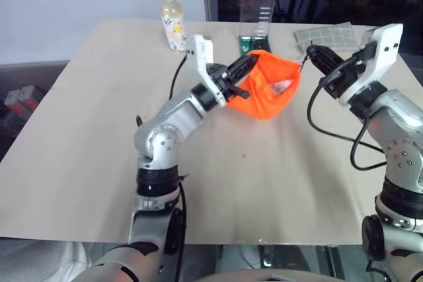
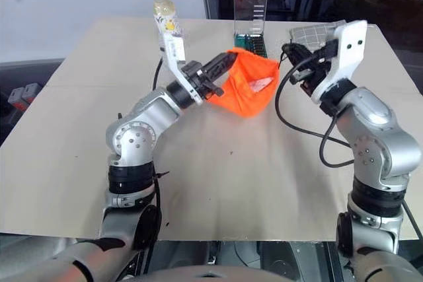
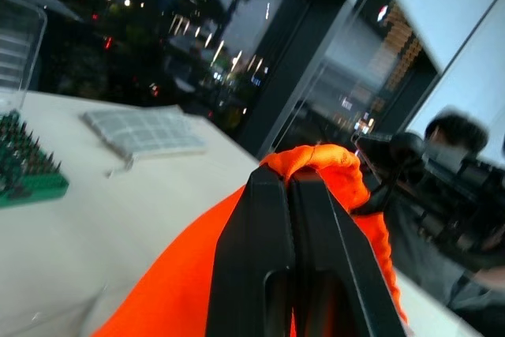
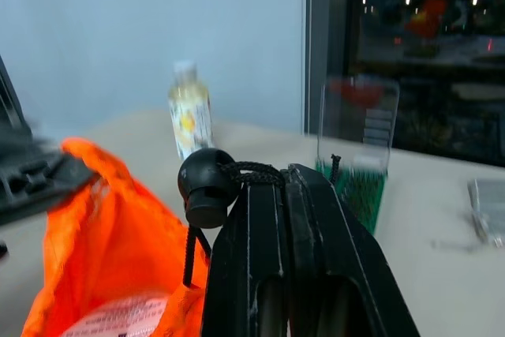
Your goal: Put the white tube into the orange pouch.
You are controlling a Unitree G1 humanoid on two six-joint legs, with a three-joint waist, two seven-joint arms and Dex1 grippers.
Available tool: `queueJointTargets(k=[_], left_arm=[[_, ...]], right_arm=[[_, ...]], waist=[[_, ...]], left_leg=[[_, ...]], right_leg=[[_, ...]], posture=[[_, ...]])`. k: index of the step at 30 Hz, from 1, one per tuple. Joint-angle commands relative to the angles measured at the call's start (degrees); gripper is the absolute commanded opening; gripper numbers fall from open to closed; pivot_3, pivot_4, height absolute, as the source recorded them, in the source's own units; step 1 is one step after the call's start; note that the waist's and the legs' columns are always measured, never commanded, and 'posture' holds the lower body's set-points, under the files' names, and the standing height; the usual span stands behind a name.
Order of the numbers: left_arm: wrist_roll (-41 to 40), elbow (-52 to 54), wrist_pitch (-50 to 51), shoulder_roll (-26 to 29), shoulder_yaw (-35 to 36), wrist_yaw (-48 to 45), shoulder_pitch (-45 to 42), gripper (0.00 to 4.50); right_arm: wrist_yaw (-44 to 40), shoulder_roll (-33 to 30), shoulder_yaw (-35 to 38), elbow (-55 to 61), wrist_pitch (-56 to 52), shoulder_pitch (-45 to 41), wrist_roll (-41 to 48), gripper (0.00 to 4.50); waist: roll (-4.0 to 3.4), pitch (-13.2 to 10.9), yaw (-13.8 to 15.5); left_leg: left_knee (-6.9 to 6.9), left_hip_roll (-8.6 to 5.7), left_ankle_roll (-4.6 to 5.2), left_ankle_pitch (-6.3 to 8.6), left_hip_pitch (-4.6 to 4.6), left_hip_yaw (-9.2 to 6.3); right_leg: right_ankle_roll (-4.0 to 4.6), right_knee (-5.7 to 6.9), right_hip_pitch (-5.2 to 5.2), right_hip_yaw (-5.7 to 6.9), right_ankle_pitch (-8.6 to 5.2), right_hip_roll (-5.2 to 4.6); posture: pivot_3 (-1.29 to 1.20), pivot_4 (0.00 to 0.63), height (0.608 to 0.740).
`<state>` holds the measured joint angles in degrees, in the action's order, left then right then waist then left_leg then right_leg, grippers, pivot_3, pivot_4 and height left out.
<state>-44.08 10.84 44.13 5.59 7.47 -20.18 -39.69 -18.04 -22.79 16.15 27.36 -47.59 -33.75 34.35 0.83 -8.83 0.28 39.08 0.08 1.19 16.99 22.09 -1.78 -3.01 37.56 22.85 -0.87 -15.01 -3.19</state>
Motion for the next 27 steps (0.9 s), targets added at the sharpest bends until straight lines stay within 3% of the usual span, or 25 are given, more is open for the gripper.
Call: queueJointTargets(k=[1,8,9,12,14,24,27], left_arm=[[3.4,0.7,-1.1,2.8,-2.5,-1.2,2.7,0.0],[1.1,3.4,-3.4,2.6,-2.0,-4.1,5.6,0.0],[1.3,3.3,-3.7,2.7,-2.1,-4.3,5.7,0.57],[0.3,3.8,-3.9,3.1,-1.9,-5.3,6.3,1.62],[0.2,4.0,-4.3,2.9,-1.7,-5.1,6.4,2.59],[-2.8,4.2,-7.3,1.7,0.0,-6.0,3.3,2.59],[-1.6,2.2,-9.4,1.3,-0.2,-6.0,0.8,2.59]], right_arm=[[-0.1,-2.4,1.2,-0.9,2.2,-0.9,-0.9,0.07],[-0.4,-5.3,-0.7,-3.2,4.2,-9.6,-1.8,0.07],[-0.5,-5.3,-1.1,-3.3,4.3,-9.9,-1.8,0.0],[-0.2,-5.5,-1.9,-3.8,4.9,-12.7,-2.1,0.0],[-0.1,-5.7,-2.1,-4.4,5.4,-15.5,-2.2,0.0],[-0.8,-6.7,-2.2,-8.0,8.1,-23.4,-2.6,0.0],[-3.1,-7.9,-4.9,-8.1,8.5,-21.9,-4.2,0.0]], waist=[[0.0,0.0,0.0],[-0.06,-0.1,-0.8],[-0.06,-0.1,-0.8],[-0.06,-0.1,-1.0],[-0.07,-0.1,-1.0],[-0.08,-0.1,-1.0],[-0.05,-0.1,-0.8]], left_leg=[[-0.01,0.0,0.0,0.0,0.01,0.0],[0.03,-0.01,-0.04,-0.03,0.29,-0.02],[0.02,0.0,-0.04,-0.03,0.29,-0.02],[0.01,0.0,-0.04,-0.03,0.38,0.01],[0.03,-0.02,-0.04,-0.03,0.5,0.07],[0.05,-0.03,-0.04,-0.03,0.67,0.08],[0.05,-0.02,-0.05,-0.03,0.68,0.02]], right_leg=[[0.0,-0.02,0.0,0.0,0.0,0.0],[0.0,0.15,0.36,-0.02,0.0,0.0],[0.0,0.14,0.36,-0.01,0.0,0.01],[0.0,0.1,0.41,-0.05,0.0,-0.01],[0.0,0.14,0.55,-0.1,0.01,-0.05],[-0.01,0.15,0.69,-0.08,0.01,-0.09],[-0.01,0.17,0.72,-0.04,0.01,-0.06]], posture=[[0.0,0.15,0.74],[0.0,0.15,0.74],[0.0,0.15,0.74],[0.0,0.15,0.74],[0.0,0.15,0.74],[0.0,0.15,0.74],[0.0,0.15,0.74]])
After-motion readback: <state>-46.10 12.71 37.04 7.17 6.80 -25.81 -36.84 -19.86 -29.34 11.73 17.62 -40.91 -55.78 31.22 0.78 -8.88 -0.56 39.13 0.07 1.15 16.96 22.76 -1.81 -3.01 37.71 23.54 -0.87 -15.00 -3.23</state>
